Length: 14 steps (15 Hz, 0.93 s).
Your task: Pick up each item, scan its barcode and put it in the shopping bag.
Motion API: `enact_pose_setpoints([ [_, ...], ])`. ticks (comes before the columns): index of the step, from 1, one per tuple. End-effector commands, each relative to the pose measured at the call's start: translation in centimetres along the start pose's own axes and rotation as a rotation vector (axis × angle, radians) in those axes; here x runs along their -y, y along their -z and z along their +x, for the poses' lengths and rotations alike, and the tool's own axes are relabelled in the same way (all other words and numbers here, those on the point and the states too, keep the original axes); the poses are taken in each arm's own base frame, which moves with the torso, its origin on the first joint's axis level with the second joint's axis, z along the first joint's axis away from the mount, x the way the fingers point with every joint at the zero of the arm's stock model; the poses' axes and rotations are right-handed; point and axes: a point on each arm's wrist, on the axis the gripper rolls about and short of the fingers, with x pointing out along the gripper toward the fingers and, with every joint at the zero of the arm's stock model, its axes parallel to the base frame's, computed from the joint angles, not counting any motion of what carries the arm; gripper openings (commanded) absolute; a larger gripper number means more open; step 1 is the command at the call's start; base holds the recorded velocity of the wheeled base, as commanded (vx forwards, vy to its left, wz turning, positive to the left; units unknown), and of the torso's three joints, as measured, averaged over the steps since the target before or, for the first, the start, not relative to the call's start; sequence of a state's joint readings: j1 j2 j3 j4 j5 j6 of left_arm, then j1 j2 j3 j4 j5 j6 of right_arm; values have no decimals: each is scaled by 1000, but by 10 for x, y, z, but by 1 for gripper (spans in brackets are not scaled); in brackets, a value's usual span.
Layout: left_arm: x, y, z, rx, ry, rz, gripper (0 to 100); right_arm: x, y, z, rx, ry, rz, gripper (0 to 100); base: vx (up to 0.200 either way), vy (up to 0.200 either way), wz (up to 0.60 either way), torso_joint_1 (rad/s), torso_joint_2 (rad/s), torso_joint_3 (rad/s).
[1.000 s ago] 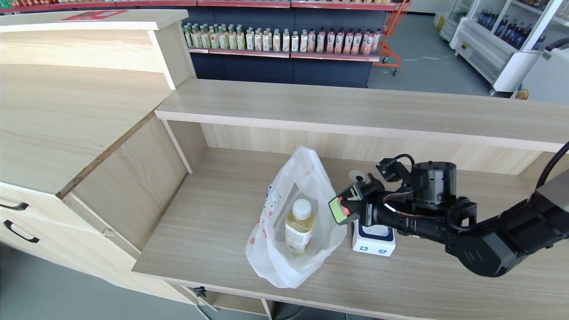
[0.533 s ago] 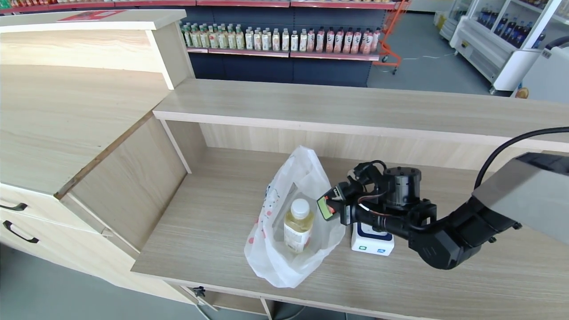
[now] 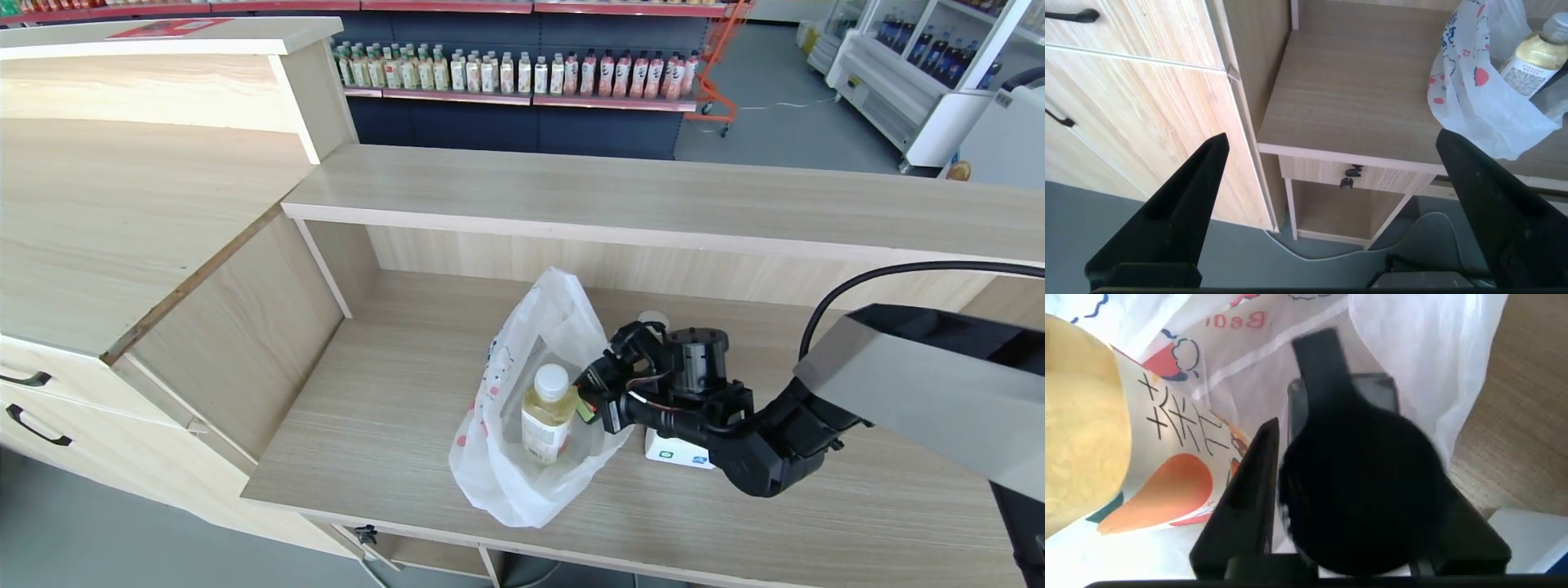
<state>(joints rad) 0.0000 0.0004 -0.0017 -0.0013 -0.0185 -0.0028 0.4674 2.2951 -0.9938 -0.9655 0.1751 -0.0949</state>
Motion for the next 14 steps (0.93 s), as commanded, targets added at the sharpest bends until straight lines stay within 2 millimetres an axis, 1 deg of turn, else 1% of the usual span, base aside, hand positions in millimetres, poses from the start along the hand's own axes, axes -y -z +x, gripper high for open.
enact_pose_setpoints([
  [1,0,0,0,1,-2,0,100,-3,-6,7,30,-20,7,100,0,0,0,0,0,0],
  [3,0,0,0,1,0,0,100,-4,-18,5,63,-42,73,100,0,0,0,0,0,0],
  [4,0,0,0,1,-2,0,100,-5,-34,-5,96,-59,148,100,0,0,0,0,0,0],
  [5,0,0,0,1,0,0,100,-5,-46,-14,121,-61,203,100,0,0,0,0,0,0],
  [6,0,0,0,1,0,1,100,-3,-58,-29,140,-60,270,100,0,0,0,0,0,0],
  [7,0,0,0,1,0,0,100,0,-69,-47,153,-53,325,100,0,0,0,0,0,0],
  [8,0,0,0,1,-2,0,100,7,-73,-70,146,-29,371,100,0,0,0,0,0,0],
  [9,0,0,0,1,0,0,100,11,-75,-82,144,-12,383,100,0,0,0,0,0,0],
  [10,0,0,0,1,0,0,100,16,-78,-122,145,22,396,100,0,0,0,0,0,0],
  [11,0,0,0,1,0,0,100,14,-81,-153,149,17,399,100,0,0,0,0,0,0],
  [13,0,0,0,1,0,0,100,3,-79,-241,100,90,397,100,0,0,0,0,0,0],
  [14,0,0,0,1,0,0,100,-4,-71,-277,66,159,363,100,0,0,0,0,0,0],
])
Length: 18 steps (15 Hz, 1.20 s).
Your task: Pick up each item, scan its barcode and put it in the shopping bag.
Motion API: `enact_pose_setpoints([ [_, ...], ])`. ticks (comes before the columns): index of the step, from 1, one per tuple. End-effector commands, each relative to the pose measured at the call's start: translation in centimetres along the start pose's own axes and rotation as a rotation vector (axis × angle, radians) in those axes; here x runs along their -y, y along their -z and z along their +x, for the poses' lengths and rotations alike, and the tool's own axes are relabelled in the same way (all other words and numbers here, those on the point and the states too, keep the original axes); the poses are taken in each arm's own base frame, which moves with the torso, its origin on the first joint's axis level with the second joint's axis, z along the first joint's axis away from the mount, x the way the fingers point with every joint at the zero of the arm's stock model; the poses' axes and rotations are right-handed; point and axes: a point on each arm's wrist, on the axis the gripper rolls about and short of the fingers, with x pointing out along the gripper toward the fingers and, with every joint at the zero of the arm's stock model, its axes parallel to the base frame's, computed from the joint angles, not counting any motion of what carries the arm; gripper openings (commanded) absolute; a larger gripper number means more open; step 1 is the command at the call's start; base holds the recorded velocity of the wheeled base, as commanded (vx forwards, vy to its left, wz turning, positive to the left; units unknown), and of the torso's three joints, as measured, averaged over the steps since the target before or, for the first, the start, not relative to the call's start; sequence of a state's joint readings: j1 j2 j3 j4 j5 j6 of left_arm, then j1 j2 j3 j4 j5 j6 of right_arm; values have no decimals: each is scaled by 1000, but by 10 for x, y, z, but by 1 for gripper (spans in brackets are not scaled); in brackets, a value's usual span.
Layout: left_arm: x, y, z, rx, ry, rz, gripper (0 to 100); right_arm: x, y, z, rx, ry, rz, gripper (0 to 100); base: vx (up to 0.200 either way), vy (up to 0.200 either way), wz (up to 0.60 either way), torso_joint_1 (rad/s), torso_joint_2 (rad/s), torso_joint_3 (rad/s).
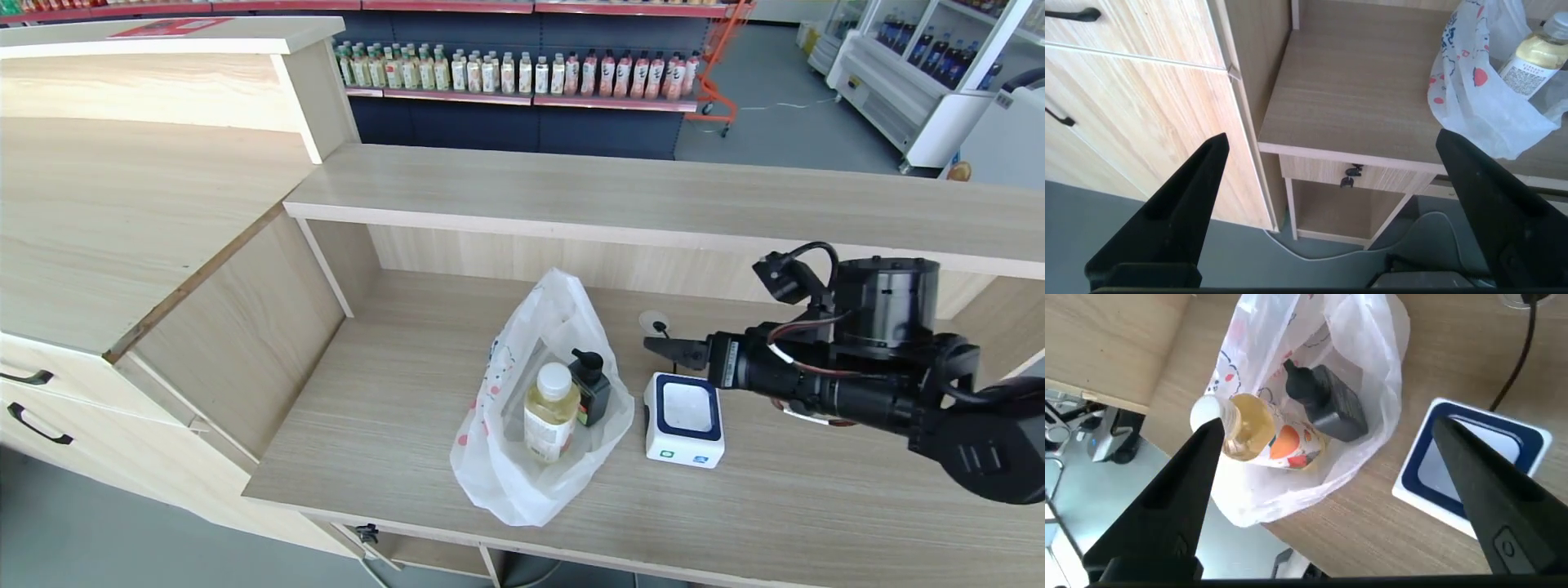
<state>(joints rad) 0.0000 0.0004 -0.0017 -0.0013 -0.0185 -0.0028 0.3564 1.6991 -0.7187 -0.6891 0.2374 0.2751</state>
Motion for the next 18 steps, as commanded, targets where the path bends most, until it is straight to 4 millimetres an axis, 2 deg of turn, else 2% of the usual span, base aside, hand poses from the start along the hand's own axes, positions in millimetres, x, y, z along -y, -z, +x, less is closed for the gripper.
enact_pose_setpoints([
  [1,0,0,0,1,0,0,100,-10,17,-152,35,222,-57,100,0,0,0,0,0,0],
  [2,0,0,0,1,0,0,100,-12,32,-175,44,271,-58,100,0,0,0,0,0,0],
  [3,0,0,0,1,0,0,100,-14,74,-211,30,333,-56,100,0,0,0,0,0,0],
  [4,0,0,0,1,0,0,100,-15,106,-232,44,371,-89,100,0,0,0,0,0,0],
  [6,0,0,0,1,0,0,100,-13,159,-254,161,459,-139,100,0,0,0,0,0,0],
  [7,0,0,0,1,0,0,100,-13,174,-258,230,511,-165,100,0,0,0,0,0,0],
  [9,0,0,0,1,-2,0,100,-19,181,-267,364,486,-233,100,0,0,0,0,0,0],
  [10,0,0,0,1,0,0,100,-19,185,-271,401,530,-296,100,0,0,0,0,0,0],
  [13,0,0,0,1,0,0,100,-16,188,-270,366,596,-241,100,0,0,0,0,0,0],
  [18,0,0,0,1,0,0,100,-17,189,-270,378,588,-233,100,0,0,0,0,0,0],
])
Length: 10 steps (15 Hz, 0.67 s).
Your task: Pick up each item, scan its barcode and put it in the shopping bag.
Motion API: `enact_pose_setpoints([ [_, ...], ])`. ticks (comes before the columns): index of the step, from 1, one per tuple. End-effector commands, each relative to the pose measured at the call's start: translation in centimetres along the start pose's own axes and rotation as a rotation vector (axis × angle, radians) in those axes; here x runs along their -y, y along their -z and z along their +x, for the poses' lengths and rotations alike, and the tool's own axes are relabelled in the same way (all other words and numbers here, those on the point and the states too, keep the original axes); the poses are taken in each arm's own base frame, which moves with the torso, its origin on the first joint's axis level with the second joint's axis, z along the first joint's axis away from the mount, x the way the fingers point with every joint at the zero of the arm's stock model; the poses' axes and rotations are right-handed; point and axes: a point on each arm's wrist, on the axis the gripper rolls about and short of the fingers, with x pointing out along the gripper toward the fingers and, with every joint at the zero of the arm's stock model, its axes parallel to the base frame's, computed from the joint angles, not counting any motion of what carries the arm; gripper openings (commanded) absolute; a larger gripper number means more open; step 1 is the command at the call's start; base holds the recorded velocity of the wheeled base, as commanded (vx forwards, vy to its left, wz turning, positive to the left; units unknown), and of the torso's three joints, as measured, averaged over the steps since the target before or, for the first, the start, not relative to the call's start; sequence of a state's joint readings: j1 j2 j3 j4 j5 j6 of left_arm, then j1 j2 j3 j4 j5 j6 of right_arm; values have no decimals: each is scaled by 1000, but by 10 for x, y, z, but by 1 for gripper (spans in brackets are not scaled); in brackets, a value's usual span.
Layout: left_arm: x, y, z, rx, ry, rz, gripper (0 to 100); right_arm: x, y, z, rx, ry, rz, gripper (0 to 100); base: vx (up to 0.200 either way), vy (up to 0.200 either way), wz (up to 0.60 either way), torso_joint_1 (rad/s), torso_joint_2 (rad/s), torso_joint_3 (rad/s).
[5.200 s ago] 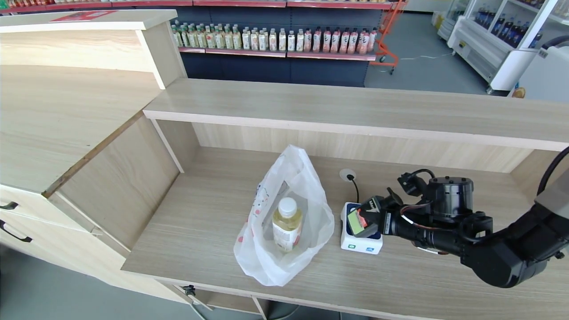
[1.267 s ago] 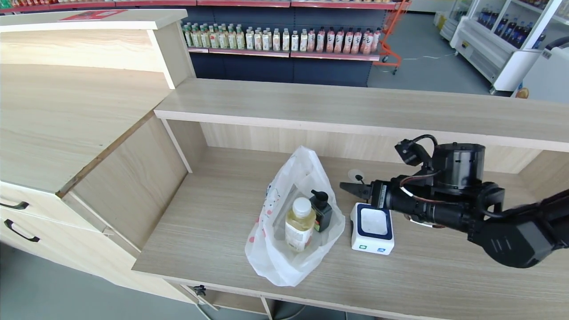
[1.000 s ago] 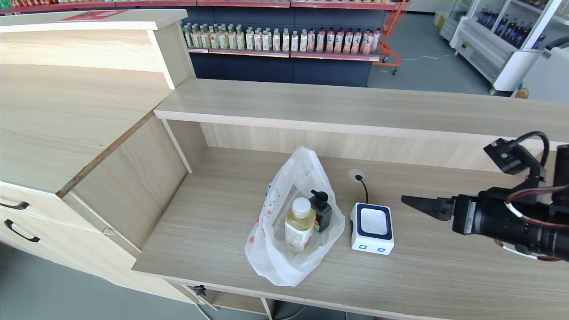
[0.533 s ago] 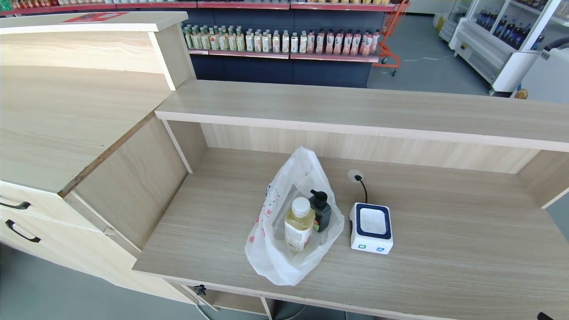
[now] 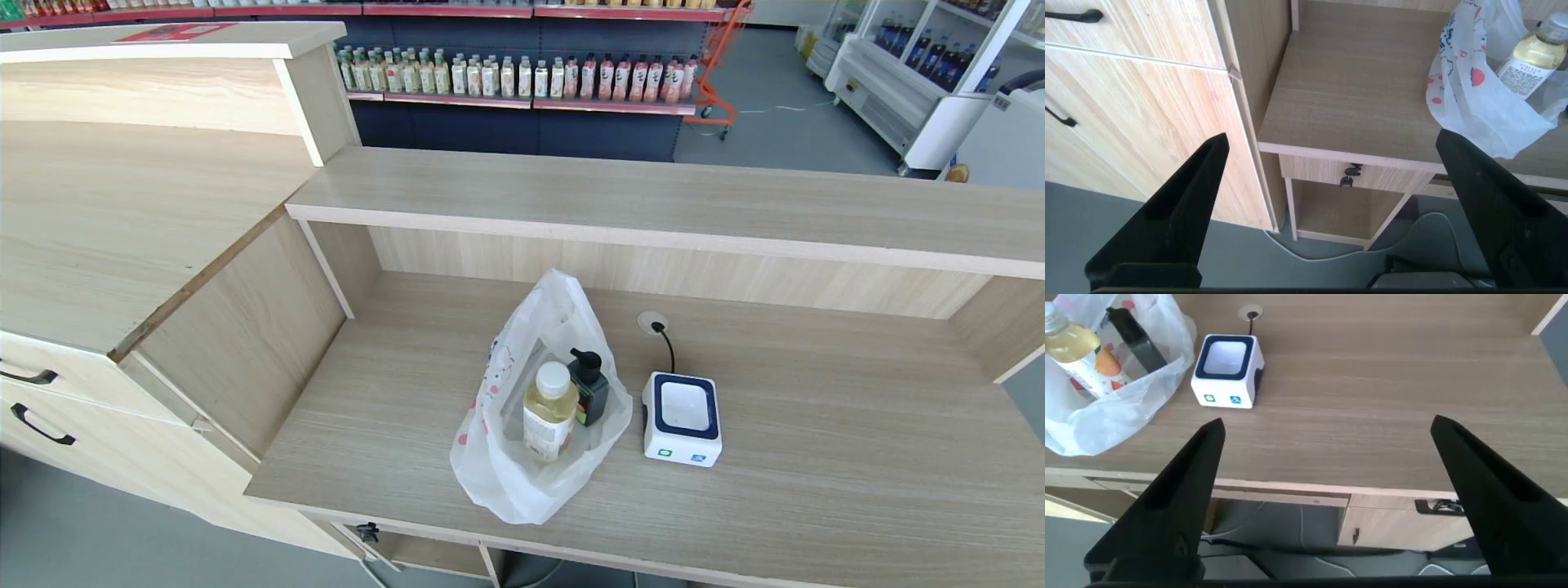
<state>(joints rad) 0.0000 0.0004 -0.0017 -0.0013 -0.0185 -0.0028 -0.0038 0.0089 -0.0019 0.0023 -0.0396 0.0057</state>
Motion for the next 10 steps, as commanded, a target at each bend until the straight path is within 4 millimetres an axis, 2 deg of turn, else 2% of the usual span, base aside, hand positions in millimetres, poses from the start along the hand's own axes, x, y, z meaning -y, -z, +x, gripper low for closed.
enact_pose_setpoints([
  [1,0,0,0,1,0,0,100,0,1,-1,5,1,-2,0,0,0,0,0,0,0],
  [10,0,0,0,1,-2,-2,100,0,1,-1,3,1,13,0,0,0,0,0,0,0],
])
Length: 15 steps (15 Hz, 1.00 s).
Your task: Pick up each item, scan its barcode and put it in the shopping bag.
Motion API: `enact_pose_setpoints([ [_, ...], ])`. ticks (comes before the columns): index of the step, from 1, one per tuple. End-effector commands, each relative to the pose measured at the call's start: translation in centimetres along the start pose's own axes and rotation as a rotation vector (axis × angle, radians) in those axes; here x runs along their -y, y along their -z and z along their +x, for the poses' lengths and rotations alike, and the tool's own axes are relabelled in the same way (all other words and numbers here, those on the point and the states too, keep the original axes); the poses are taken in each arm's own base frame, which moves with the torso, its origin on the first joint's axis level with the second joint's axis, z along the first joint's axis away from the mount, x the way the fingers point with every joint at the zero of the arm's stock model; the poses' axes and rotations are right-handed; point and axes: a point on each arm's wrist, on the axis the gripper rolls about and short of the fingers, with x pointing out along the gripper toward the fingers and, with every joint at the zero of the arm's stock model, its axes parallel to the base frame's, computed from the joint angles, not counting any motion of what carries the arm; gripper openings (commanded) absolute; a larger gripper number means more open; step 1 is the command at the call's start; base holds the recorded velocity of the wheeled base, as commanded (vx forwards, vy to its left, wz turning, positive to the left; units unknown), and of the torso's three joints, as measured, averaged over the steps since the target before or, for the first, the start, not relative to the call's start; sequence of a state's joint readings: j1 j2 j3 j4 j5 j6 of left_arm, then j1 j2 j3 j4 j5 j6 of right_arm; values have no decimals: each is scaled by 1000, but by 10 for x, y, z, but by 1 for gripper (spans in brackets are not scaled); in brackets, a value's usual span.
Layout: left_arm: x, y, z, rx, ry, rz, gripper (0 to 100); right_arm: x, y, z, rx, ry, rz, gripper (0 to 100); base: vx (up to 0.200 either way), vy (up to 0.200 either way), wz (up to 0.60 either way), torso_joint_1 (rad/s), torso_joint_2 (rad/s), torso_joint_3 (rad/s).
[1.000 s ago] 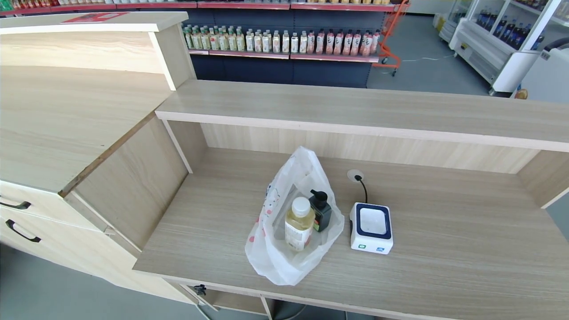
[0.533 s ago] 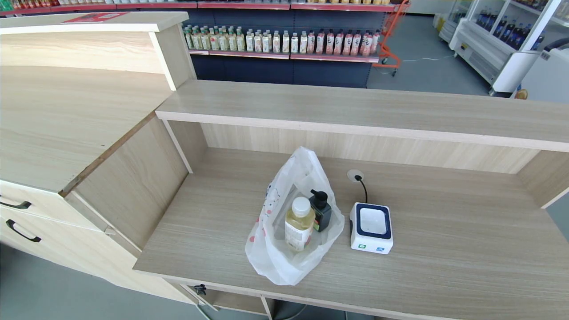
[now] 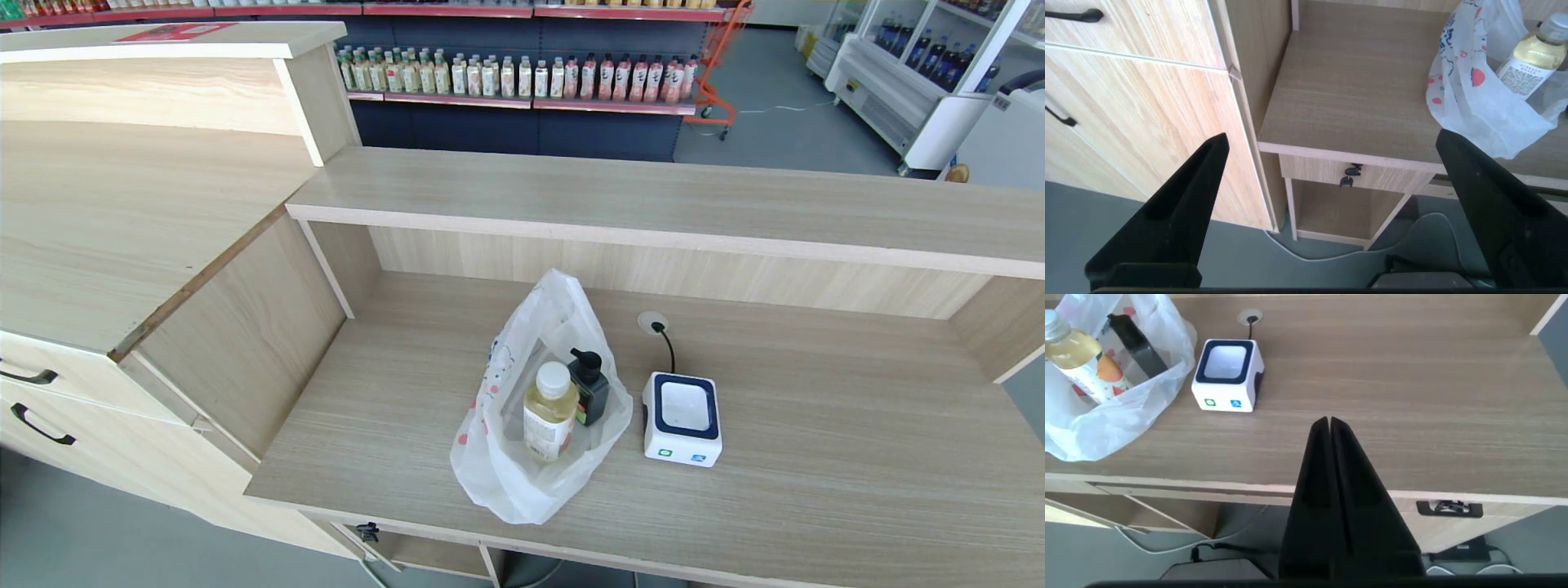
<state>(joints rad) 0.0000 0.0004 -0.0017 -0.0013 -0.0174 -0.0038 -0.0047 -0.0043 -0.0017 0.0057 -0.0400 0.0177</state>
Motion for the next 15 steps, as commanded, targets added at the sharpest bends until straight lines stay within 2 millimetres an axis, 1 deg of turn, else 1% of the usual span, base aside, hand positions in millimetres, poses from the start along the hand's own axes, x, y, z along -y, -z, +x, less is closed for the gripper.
enact_pose_setpoints([
  [1,0,0,0,1,1,1,100,0,0,0,-6,0,4,0,0,-200,0,-2,7,-2],
  [11,0,0,0,1,1,1,100,0,0,0,-5,1,7,0,0,-200,0,4,2,5],
  [14,0,0,0,-3,1,7,100,0,0,0,-5,0,7,0,0,0,0,0,0,0],
  [15,0,0,1,-7,1,4,100,0,0,0,-5,1,5,0,200,0,0,2,2,2],
])
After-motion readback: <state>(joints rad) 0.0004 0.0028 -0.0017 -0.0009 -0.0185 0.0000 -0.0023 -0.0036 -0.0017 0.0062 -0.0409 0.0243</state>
